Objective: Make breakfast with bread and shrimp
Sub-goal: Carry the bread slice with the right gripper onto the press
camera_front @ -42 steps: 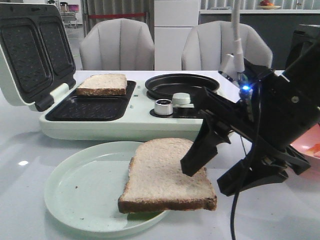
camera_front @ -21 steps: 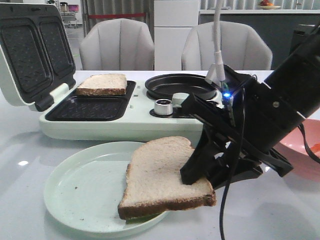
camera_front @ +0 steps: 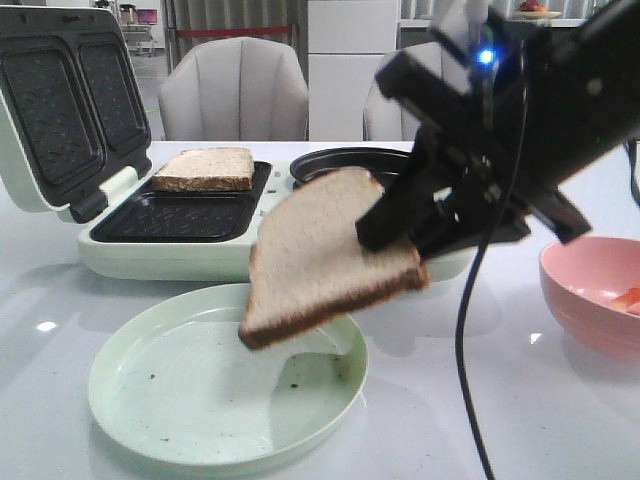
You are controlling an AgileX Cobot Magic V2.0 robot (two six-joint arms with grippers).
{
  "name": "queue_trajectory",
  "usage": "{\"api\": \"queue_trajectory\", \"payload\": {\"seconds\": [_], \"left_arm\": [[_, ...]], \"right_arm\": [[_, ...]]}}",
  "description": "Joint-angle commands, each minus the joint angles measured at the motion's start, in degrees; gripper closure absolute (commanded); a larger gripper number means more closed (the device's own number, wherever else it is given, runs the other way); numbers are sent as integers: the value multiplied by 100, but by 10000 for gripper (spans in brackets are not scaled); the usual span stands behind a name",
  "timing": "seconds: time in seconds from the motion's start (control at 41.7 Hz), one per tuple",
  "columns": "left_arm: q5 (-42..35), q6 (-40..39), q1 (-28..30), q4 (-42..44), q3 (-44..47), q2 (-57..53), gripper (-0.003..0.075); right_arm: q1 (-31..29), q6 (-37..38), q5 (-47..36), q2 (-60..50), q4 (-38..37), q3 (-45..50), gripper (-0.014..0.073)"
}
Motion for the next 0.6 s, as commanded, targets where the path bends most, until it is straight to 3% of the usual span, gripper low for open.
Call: {"api": "queue_trajectory", "payload": {"seconds": [0.0, 0.288, 0.575], "left_arm": [[-408, 28, -47, 63, -151, 9, 307], [-408, 28, -47, 63, -151, 9, 307], [-408, 28, -47, 63, -151, 9, 307]], "right_arm": [[2, -80, 131, -543, 276, -376, 530], [123, -384, -774, -226, 1076, -1185, 529], [558, -808, -889, 1361, 1693, -2560, 529]]}}
